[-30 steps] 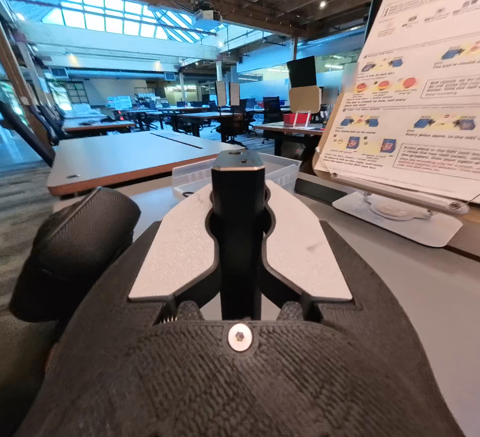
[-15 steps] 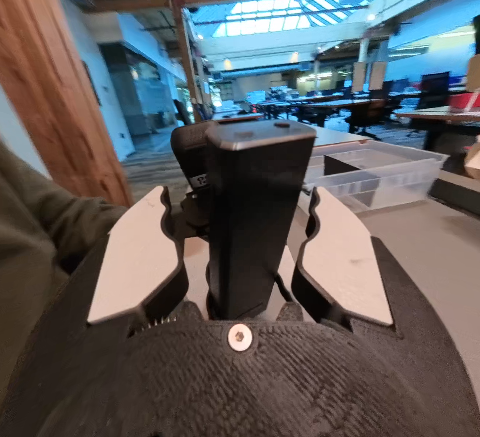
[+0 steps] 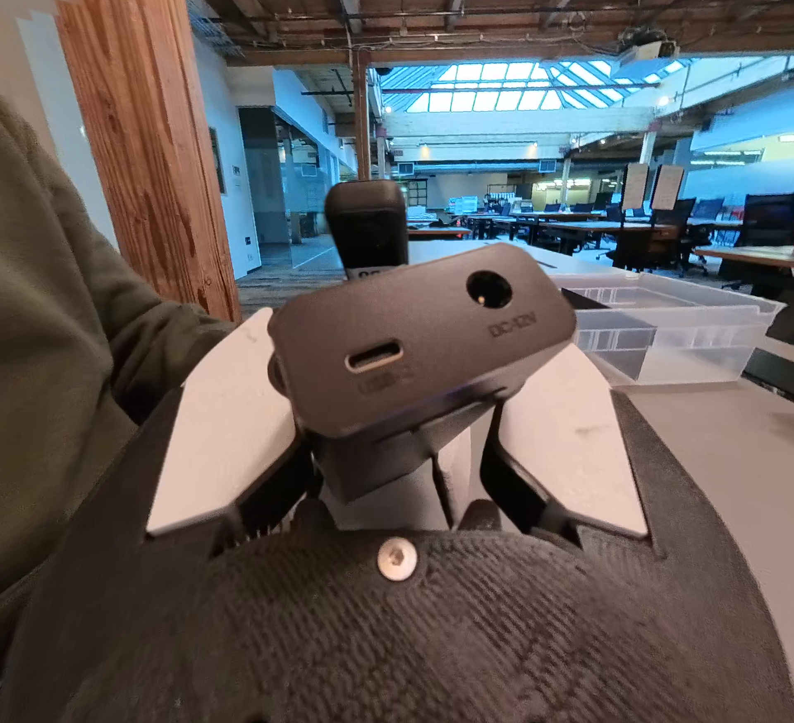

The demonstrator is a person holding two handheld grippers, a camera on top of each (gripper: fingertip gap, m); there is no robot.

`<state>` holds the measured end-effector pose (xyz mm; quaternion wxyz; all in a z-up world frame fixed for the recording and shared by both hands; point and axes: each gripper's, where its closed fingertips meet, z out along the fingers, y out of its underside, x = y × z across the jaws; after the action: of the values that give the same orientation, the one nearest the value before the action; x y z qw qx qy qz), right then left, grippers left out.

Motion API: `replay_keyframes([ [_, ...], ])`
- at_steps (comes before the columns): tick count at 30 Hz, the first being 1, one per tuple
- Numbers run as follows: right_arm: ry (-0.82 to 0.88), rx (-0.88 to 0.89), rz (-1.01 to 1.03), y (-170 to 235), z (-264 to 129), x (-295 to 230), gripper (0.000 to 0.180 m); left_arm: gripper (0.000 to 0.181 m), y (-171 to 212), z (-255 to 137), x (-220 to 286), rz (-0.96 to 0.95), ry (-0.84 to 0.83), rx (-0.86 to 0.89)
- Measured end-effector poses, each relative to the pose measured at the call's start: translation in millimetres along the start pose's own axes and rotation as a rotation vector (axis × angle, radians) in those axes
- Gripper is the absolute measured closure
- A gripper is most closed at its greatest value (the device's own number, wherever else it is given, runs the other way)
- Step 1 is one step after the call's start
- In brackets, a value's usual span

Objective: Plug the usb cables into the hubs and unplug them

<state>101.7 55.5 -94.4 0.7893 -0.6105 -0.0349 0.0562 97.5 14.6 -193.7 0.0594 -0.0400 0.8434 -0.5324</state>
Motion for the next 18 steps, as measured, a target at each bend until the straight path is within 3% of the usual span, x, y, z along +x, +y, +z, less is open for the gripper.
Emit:
replay_keyframes([
  [1, -0.016, 0.003, -0.01, 0, 0, -3, 0.081, 0.117, -2, -2, 4, -0.011, 0.033, 0.026],
  [5, -0.045, -0.008, 0.009, 3, 5, -4, 0.085, 0.118, -3, -7, 8, -0.05, 0.094, 0.096],
  [9, 0.004, -0.017, -0.013, 6, 7, 3, 0.098, 0.119, -1, -9, -4, -0.079, 0.034, 0.101],
  [18, 0.201, 0.016, -0.068, -1, 3, 29, 0.099, 0.102, 0, -7, -37, 0.08, -0.378, -0.031],
])
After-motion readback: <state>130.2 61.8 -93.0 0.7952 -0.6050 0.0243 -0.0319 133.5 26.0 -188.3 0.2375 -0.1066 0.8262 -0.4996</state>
